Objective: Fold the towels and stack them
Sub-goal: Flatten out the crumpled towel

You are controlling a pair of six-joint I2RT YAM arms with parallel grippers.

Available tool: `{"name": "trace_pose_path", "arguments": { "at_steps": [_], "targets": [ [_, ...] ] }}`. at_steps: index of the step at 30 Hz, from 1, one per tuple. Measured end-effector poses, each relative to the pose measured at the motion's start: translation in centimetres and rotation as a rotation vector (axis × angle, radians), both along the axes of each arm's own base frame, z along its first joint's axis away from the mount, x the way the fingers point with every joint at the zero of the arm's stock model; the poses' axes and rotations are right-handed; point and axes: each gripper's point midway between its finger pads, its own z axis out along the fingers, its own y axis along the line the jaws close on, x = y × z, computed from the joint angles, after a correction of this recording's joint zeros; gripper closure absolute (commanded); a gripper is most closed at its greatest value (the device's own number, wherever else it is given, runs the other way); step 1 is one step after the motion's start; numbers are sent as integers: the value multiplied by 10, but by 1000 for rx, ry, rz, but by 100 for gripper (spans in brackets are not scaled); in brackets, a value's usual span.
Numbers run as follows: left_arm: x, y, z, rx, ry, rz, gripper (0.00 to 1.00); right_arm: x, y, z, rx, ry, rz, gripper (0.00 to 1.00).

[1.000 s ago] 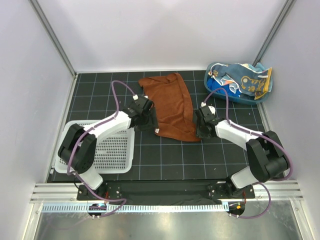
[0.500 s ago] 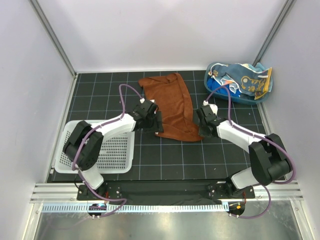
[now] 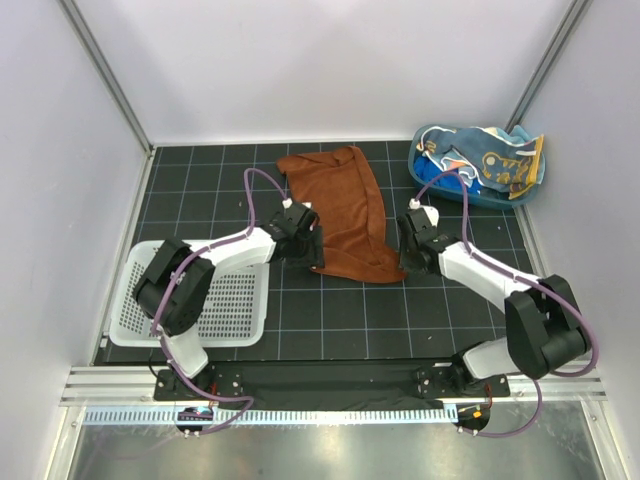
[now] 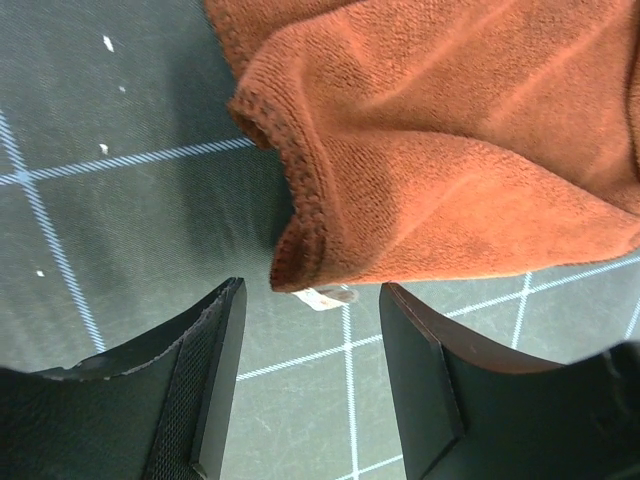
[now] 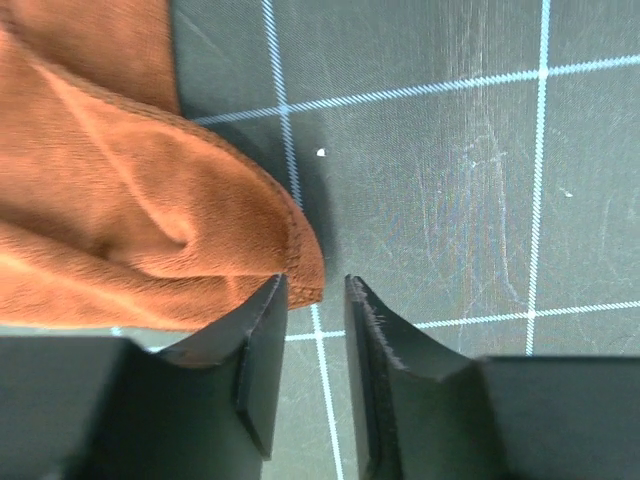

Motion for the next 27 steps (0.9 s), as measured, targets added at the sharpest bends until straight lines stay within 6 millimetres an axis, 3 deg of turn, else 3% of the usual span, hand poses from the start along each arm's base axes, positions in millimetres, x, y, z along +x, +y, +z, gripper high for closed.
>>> {"name": "trace_pose_path", "arguments": {
  "at_steps": [4, 8, 19, 27],
  "targets": [
    [2, 2, -1, 17, -10, -2, 42, 2, 3, 15, 21, -47, 19, 53],
    [5, 2, -1, 24, -20, -12, 43, 2, 8, 18, 21, -51, 41, 54],
    [8, -4, -4, 18, -18, -34, 55, 0, 5, -20, -43, 64, 50, 66],
    [5, -11, -1, -18, -8, -66, 66, 1, 1, -22, -58, 67, 37, 81]
  ]
}}
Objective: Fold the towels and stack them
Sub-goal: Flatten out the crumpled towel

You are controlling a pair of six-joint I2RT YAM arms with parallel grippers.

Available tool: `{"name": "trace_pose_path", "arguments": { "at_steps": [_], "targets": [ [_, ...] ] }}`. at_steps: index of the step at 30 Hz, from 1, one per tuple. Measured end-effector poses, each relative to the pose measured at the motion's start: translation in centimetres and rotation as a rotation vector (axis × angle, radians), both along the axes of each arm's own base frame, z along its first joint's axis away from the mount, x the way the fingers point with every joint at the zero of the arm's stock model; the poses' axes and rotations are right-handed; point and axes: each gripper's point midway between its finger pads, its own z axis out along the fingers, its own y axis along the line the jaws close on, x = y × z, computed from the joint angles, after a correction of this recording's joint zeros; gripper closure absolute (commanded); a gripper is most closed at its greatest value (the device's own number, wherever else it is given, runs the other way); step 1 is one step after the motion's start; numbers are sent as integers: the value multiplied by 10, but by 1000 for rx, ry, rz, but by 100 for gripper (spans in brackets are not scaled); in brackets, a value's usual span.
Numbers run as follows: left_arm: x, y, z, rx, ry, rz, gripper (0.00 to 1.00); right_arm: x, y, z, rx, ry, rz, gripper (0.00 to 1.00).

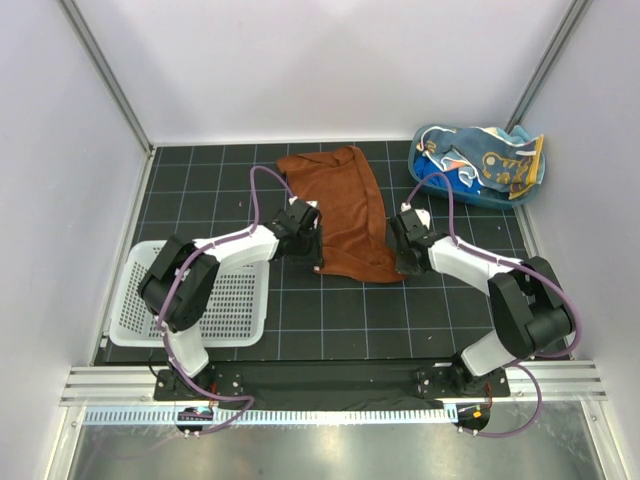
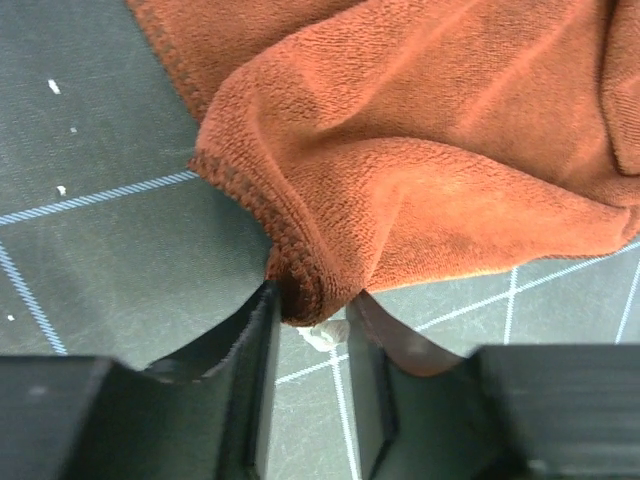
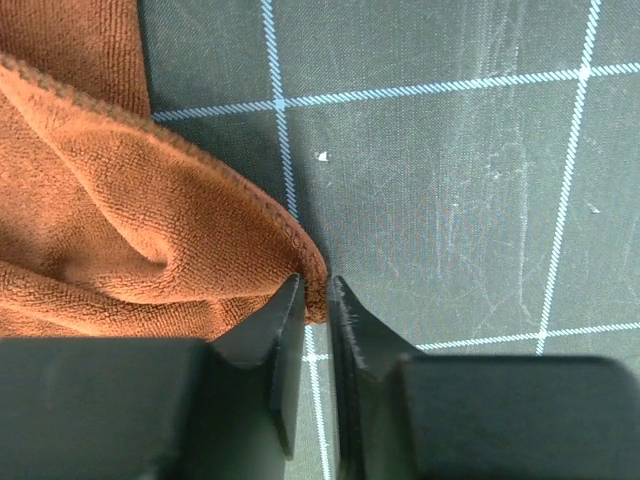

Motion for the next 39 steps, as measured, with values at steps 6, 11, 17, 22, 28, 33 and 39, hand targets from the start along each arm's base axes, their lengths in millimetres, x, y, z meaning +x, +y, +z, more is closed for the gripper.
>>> {"name": "trace_pose_path", "arguments": {
  "at_steps": [6, 11, 17, 22, 28, 33, 39],
  "targets": [
    [-3, -6, 5, -32, 10, -21, 75, 1, -1, 4, 2, -9, -6, 91],
    [-4, -11, 18, -63, 9, -34, 84, 3, 0, 17, 27, -40, -5, 94],
    [2, -17, 48, -129, 18, -5, 89, 7, 3, 44, 57, -86, -3, 95],
    [5, -9, 70, -198, 43, 73, 86, 5, 3, 65, 78, -118, -1, 96],
    [-7, -4, 57, -206, 104, 120, 71, -3, 2, 62, 96, -122, -13, 94],
    [-10, -5, 19, -161, 172, 118, 55, -19, -5, 32, 73, -58, -32, 85],
    [-13, 0, 2, -105, 175, 99, 51, -24, -12, 15, 52, -35, -63, 70]
  ]
}}
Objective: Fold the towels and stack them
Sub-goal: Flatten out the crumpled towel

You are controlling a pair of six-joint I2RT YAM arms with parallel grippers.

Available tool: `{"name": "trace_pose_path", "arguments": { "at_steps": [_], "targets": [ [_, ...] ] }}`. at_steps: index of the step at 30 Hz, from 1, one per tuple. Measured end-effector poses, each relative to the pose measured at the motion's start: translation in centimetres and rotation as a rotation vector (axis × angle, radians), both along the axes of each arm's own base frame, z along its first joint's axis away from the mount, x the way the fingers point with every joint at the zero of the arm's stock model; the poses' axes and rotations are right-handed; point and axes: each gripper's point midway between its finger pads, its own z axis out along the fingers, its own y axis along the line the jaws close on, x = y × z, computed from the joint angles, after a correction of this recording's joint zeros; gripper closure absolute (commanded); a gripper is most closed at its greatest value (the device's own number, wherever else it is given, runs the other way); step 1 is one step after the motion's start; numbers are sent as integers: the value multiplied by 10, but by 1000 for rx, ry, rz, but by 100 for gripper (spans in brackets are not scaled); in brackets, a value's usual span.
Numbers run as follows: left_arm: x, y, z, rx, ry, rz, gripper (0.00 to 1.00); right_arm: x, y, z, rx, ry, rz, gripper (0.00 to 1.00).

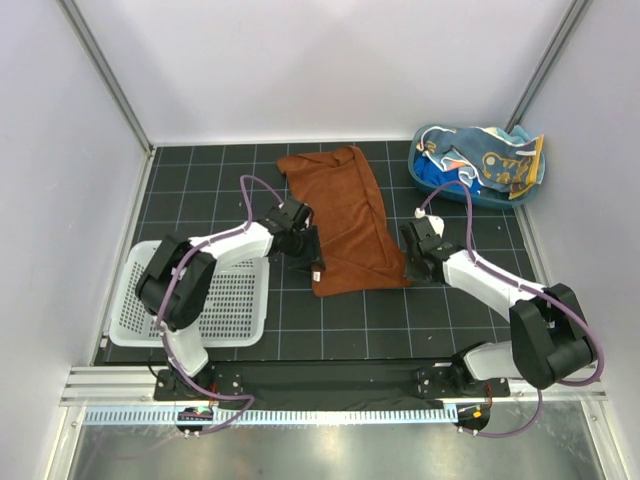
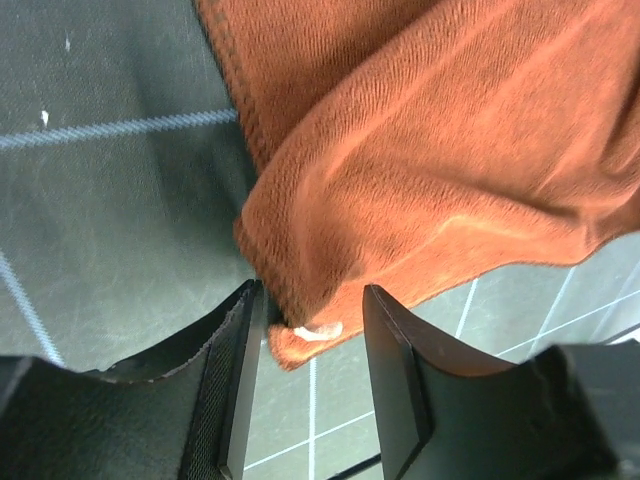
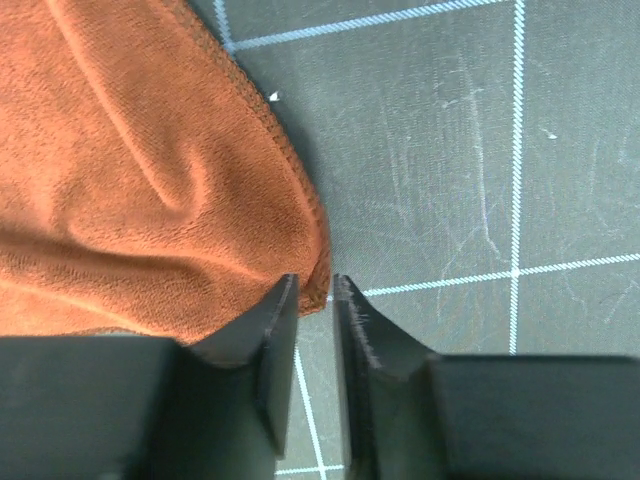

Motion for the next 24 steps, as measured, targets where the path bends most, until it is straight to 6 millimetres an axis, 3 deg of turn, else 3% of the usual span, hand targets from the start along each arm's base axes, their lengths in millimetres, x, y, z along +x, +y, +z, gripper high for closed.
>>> {"name": "trace_pose_path", "arguments": {
  "at_steps": [5, 12, 17, 24],
  "targets": [
    [-17, 8, 1, 62, -43, -13, 45, 3, -5, -2, -6, -13, -22, 58],
    [-43, 8, 4, 159, -114, -31, 44, 5, -8, 4, -8, -41, -32, 56],
    [-46, 7, 1, 201, -139, 6, 45, 8, -7, 10, 1, -63, -23, 56],
    [-44, 13, -17, 269, -134, 58, 49, 7, -7, 0, -11, -32, -20, 56]
  ]
}}
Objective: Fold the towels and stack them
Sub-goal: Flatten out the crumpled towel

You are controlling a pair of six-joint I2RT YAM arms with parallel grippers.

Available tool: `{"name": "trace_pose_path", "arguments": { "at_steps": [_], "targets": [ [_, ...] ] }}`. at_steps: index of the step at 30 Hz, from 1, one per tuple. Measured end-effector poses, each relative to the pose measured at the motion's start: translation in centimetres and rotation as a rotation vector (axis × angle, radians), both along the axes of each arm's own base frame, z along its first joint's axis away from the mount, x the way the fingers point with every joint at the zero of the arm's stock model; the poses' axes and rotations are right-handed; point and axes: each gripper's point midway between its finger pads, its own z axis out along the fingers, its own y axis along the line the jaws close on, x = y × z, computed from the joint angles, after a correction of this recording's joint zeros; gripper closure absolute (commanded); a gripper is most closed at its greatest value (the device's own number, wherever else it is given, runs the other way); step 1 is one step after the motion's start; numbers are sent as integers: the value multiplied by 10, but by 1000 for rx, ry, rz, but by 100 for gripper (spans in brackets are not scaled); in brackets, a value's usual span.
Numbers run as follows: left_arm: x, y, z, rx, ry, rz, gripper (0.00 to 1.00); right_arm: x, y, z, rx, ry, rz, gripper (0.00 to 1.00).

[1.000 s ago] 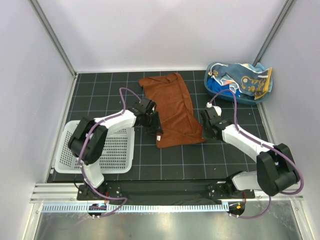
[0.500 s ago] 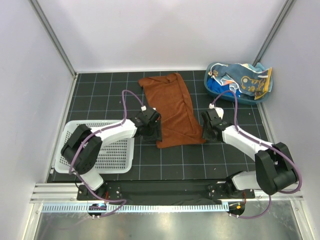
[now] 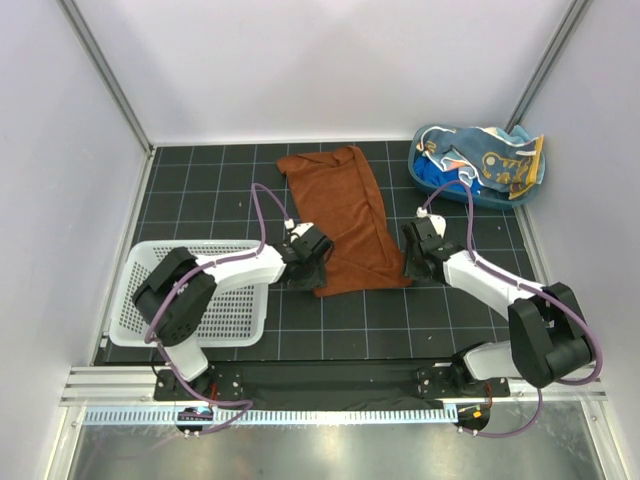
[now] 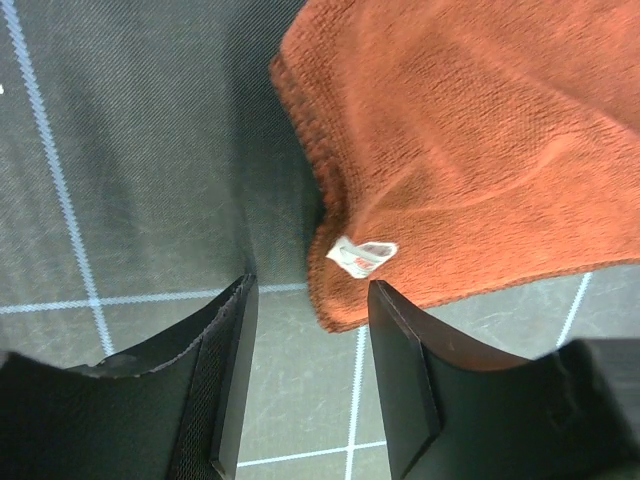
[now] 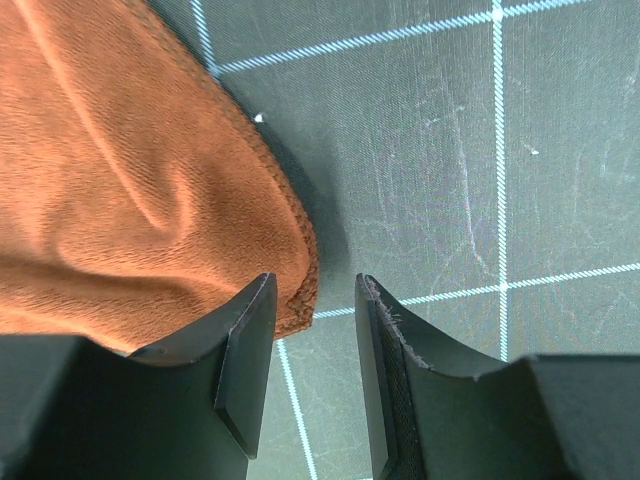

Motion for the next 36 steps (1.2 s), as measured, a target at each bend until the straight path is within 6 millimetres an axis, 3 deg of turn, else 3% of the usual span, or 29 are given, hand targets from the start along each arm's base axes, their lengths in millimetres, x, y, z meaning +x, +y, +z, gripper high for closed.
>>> {"name": "trace_pose_path", "arguments": {
  "at_steps": [9, 14, 19, 22, 29, 36],
  "targets": [
    [-1, -4, -2, 13, -16, 8, 63, 2, -1, -6, -8, 6, -16, 64],
    [-4, -12, -3, 16, -26, -2, 76, 3, 0, -11, -4, 16, -25, 77],
    [-6, -16, -4, 14, -29, -5, 98, 3, 2, -11, 7, 12, -30, 88],
    [-6, -16, -3, 15, -29, -10, 100, 1, 3, -9, 23, 8, -29, 93],
    [-19, -4, 4, 51, 8, -34, 100, -8, 8, 20, 99, -47, -27, 99],
    [-31, 8, 51, 8, -26, -53, 100, -28, 11, 62, 218, -139, -47, 99]
  ]
}}
